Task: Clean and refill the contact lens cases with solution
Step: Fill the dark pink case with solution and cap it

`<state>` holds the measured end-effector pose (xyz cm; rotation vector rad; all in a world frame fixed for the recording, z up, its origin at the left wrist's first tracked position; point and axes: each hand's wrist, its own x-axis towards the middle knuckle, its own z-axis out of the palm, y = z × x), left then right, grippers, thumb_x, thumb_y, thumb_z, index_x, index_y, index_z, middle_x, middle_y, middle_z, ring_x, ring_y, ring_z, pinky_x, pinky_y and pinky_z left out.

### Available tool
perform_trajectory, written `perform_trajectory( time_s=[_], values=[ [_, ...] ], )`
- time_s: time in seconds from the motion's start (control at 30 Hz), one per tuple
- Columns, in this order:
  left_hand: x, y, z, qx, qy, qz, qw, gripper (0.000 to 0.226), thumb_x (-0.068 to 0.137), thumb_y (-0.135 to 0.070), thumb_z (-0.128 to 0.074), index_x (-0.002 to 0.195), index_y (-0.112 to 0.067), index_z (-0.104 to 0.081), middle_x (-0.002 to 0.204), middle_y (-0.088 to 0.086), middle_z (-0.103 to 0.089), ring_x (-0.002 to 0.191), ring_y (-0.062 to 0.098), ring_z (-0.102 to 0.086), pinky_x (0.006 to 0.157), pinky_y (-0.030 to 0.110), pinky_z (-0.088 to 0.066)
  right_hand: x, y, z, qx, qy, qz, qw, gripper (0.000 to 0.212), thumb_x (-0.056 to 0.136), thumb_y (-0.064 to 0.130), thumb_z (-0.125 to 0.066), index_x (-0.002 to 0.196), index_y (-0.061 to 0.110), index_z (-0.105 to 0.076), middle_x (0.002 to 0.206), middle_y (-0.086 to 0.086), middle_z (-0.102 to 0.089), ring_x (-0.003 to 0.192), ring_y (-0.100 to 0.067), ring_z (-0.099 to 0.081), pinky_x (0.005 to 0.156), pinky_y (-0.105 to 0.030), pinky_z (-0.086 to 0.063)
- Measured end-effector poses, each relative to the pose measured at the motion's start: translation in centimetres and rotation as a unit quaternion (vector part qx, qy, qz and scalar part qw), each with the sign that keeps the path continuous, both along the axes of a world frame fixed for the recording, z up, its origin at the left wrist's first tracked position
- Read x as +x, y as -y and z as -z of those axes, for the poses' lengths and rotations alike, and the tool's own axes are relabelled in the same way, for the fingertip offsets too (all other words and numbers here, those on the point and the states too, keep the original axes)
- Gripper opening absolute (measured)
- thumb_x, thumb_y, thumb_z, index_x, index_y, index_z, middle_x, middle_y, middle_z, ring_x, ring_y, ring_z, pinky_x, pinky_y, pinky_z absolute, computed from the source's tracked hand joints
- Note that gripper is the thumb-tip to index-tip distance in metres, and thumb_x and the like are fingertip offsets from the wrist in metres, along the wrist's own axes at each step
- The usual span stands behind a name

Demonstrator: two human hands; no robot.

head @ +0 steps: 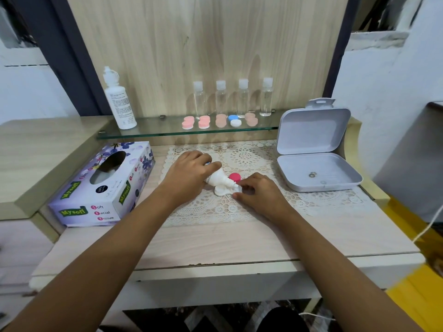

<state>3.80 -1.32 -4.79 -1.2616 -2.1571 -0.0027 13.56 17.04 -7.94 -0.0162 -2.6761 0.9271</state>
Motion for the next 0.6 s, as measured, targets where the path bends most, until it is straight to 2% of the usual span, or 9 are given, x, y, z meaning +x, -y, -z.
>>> perform_trajectory(
  time_s=[0.33,0.6],
  values=[
    [0.03,-0.07,-0.05,-0.004,-0.006,-0.001,1.0,0.055,0.05,-0.022,-0.09,0.1,-0.014,-0.069,0.085,0.007,-0.067,0.078,0.03,-0.063,0.073,0.039,-0.051,-0.18,0.04,0.05,0.015,-0.002,0.0,1.0,0.025,0.079,0.032,-0.069,0.103,0.025,-0.07,0.088,-0.002,-0.055,0.091,-0.02,-0.051,0.079,-0.033,-0.042],
    [0.0,-0.13,-0.04,0.003,-0.016,0.001,1.0,0.053,0.051,-0.012,-0.089,0.1,-0.013,-0.069,0.083,0.007,-0.067,0.076,0.029,-0.063,0.071,0.038,-0.051,-0.33,-0.01,0.21,0.021,-0.004,0.002,1.0,0.026,0.079,0.034,-0.068,0.105,0.027,-0.07,0.087,0.0,-0.053,0.092,-0.02,-0.051,0.08,-0.032,-0.042]
  ],
)
